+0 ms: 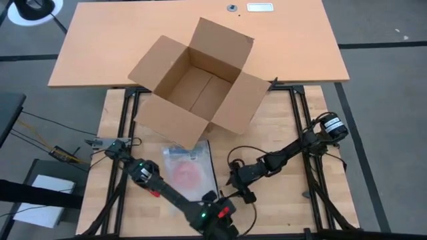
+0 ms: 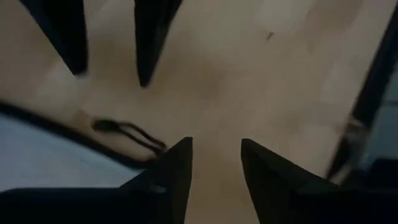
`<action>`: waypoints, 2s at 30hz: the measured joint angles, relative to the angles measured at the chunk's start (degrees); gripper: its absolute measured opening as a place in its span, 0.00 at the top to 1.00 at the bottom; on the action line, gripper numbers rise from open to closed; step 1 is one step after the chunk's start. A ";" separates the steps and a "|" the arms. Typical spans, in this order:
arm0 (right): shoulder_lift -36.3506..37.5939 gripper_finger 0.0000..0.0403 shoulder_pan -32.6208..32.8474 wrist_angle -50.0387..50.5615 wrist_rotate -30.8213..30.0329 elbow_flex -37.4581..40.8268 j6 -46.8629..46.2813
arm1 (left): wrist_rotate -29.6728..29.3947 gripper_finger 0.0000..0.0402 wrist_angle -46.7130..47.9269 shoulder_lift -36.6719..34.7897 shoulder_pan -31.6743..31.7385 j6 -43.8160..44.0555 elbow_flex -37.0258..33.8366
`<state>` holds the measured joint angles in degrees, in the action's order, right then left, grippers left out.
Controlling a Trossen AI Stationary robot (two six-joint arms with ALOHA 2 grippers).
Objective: Unpack boxes
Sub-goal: Close the zip bag
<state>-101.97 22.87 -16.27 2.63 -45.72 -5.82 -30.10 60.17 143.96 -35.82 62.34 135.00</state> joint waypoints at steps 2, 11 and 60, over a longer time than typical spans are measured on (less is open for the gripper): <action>0.00 0.41 0.00 0.17 -0.01 0.26 0.06 | 1.52 0.64 0.82 0.00 0.91 -3.85 0.00; -0.02 0.42 0.02 -1.67 -1.75 4.91 -0.05 | 5.43 0.66 13.05 -1.36 1.56 -7.88 0.00; -0.09 0.51 5.35 -15.61 0.79 7.06 -35.13 | 2.34 0.99 -6.49 -0.69 3.80 -0.34 -12.05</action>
<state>-102.06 28.22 -31.88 3.43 -38.67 -40.95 -27.76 53.68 143.27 -32.01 61.99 122.95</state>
